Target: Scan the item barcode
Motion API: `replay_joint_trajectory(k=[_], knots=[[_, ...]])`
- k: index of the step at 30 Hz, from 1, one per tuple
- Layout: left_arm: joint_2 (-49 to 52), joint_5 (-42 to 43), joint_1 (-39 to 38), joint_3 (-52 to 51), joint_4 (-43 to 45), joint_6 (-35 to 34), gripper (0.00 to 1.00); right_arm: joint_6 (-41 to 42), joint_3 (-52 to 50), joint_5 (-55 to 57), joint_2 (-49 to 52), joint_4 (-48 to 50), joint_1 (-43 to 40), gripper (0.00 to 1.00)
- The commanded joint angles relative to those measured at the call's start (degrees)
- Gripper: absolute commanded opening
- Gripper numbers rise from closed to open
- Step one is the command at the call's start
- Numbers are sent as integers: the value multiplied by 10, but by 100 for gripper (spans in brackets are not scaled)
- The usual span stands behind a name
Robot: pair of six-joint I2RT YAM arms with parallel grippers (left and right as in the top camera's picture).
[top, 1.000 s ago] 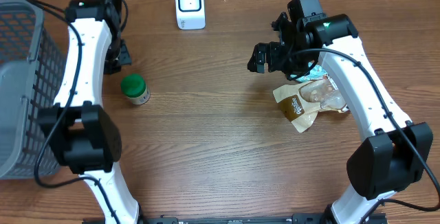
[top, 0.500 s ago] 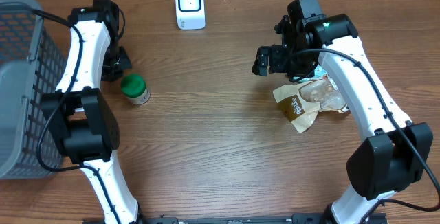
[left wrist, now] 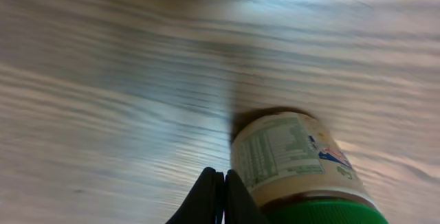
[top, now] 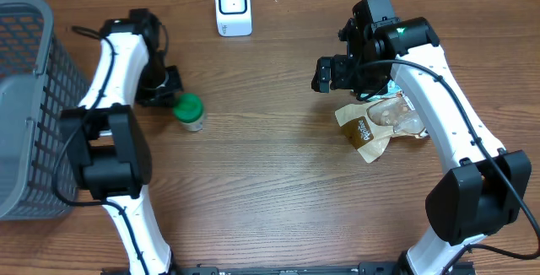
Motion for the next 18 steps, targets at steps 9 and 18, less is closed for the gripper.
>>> replay_joint_trajectory(k=[9,18], knots=[[7,96,-134,-5,20,17,4,-3,7,-3,-2,1,-1,100],[7,96,-158,5,48,9,4,-42,7,-27,-2,4,5,100]])
